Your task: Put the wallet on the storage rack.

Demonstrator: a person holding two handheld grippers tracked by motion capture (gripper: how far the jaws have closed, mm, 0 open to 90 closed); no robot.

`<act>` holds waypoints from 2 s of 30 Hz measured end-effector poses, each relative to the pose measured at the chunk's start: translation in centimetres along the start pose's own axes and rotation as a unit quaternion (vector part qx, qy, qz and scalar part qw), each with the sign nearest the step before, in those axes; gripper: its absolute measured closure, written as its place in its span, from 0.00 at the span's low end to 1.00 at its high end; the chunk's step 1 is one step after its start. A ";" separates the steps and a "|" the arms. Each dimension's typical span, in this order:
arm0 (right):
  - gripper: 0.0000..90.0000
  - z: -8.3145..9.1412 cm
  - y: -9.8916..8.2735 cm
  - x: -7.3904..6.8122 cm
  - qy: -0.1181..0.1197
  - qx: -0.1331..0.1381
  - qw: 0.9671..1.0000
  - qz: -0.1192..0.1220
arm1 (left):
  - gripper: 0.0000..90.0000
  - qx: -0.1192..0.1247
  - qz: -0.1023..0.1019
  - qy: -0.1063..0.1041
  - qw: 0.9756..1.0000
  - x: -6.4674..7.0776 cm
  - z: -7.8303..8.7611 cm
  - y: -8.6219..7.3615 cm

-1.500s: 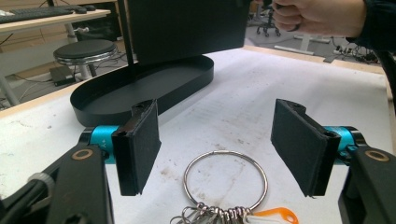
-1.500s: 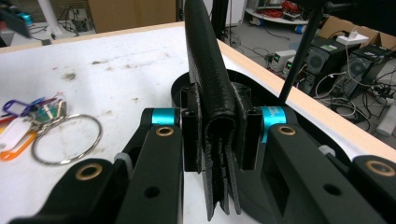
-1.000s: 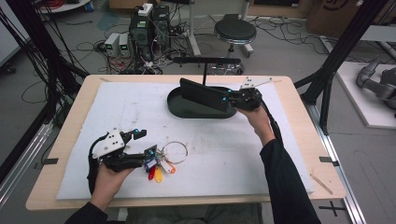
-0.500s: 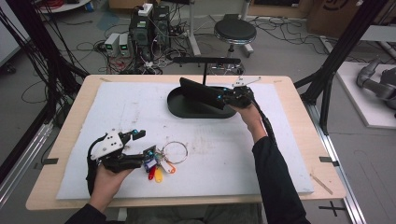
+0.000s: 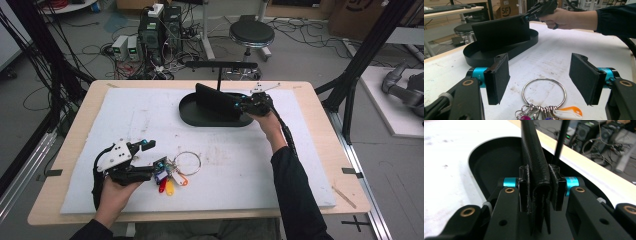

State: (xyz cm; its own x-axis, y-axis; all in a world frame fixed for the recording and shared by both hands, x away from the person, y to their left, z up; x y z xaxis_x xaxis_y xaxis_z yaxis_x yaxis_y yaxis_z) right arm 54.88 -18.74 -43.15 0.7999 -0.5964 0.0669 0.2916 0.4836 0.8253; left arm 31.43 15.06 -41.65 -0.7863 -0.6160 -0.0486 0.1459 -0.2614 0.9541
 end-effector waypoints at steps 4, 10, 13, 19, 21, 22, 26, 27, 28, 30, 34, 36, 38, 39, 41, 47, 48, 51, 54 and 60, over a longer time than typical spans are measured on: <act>0.78 0.0 -0.4 0.1 -0.014 -0.022 1.000 -0.002 | 0.36 -0.001 -0.001 -0.002 1.000 0.0 -0.1 0.0; 0.56 1.2 0.0 0.4 -0.051 -0.014 0.998 -0.017 | 0.36 -0.005 -0.002 -0.002 1.000 0.1 -0.3 0.0; 0.47 3.3 0.1 0.4 -0.039 -0.012 0.999 -0.033 | 0.35 -0.011 -0.010 -0.001 1.000 0.1 -0.4 -0.1; 0.39 7.7 -0.1 -0.7 -0.039 0.009 0.999 -0.036 | 0.33 -0.018 -0.006 0.003 1.000 -0.5 -0.9 0.0; 0.39 8.5 -0.3 -1.0 -0.043 0.012 0.998 -0.033 | 0.33 -0.023 -0.006 0.008 1.000 -0.7 -1.0 -0.1; 0.34 9.8 -0.7 -1.4 -0.023 0.003 0.998 -0.051 | 0.32 -0.025 -0.007 0.008 1.000 -0.8 -1.1 -0.1; 0.36 13.1 -1.6 -2.4 -0.044 0.052 0.997 -0.042 | 0.32 -0.036 0.001 0.028 0.999 -1.5 -1.5 -0.2; 0.36 13.1 -1.6 -2.4 -0.044 0.052 0.997 -0.042 | 0.32 -0.037 0.005 0.029 0.999 -1.7 -1.6 -0.2; 0.36 13.8 -1.9 -2.6 -0.045 0.060 0.996 -0.046 | 0.31 -0.036 0.007 0.025 0.999 -1.8 -1.7 -0.2; 0.36 15.2 -2.5 -3.0 -0.050 0.075 0.994 -0.052 | 0.30 -0.040 0.006 0.029 0.999 -2.0 -1.8 -0.3; 0.35 17.6 -4.2 -4.2 -0.057 0.099 0.992 -0.055 | 0.30 -0.036 0.008 0.028 0.999 -2.3 -2.0 -0.3; 0.35 18.1 -5.0 -4.5 -0.061 0.101 0.992 -0.053 | 0.30 -0.035 0.010 0.027 0.999 -2.5 -2.1 -0.3; 0.34 18.4 -5.9 -4.6 -0.062 0.101 0.991 -0.059 | 0.30 -0.038 0.005 0.030 0.999 -2.7 -2.3 -0.4; 0.34 18.4 -5.9 -4.6 -0.062 0.101 0.991 -0.059 | 0.30 -0.037 0.005 0.030 0.999 -2.7 -2.4 -0.4; 0.34 18.6 -7.2 -4.6 -0.064 0.097 0.991 -0.066 | 0.30 -0.039 0.003 0.033 0.999 -2.9 -2.5 -0.6; 0.31 19.0 -8.8 -4.8 -0.074 0.094 0.990 -0.075 | 0.30 -0.040 0.012 0.046 0.998 -3.6 -2.6 -1.0; 0.31 19.1 -9.2 -4.8 -0.075 0.093 0.990 -0.076 | 0.30 -0.038 0.016 0.044 0.998 -3.7 -2.7 -1.0; 0.31 19.1 -10.4 -4.7 -0.085 0.086 0.989 -0.086 | 0.30 -0.034 0.013 0.046 0.998 -3.7 -2.7 -1.0; 0.30 19.2 -10.7 -4.7 -0.089 0.085 0.989 -0.087 | 0.30 -0.028 0.011 0.044 0.999 -3.7 -2.8 -1.0; 0.27 18.8 -11.0 -4.7 -0.090 0.082 0.989 -0.081 | 0.30 -0.023 0.005 0.046 0.999 -3.4 -3.0 -1.0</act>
State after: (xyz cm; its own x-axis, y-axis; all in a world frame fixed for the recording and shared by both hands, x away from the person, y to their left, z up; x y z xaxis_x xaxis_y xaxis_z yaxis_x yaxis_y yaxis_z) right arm 38.03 -33.28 -42.00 0.6391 -0.7690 0.0135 0.3069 0.2710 0.9124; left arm 35.77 15.22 -43.35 -0.7265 -0.6837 -0.0686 0.1817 -0.2874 0.9404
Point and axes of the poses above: each handheld gripper's, and its own axes: z roughly backward along the jaws, y roughly out of its top, x roughly to its right, the point moved 6 cm from there along -z, roughly forward along the jaws, and after that the axes turned 6 degrees about -x, right-handed, at the moved point
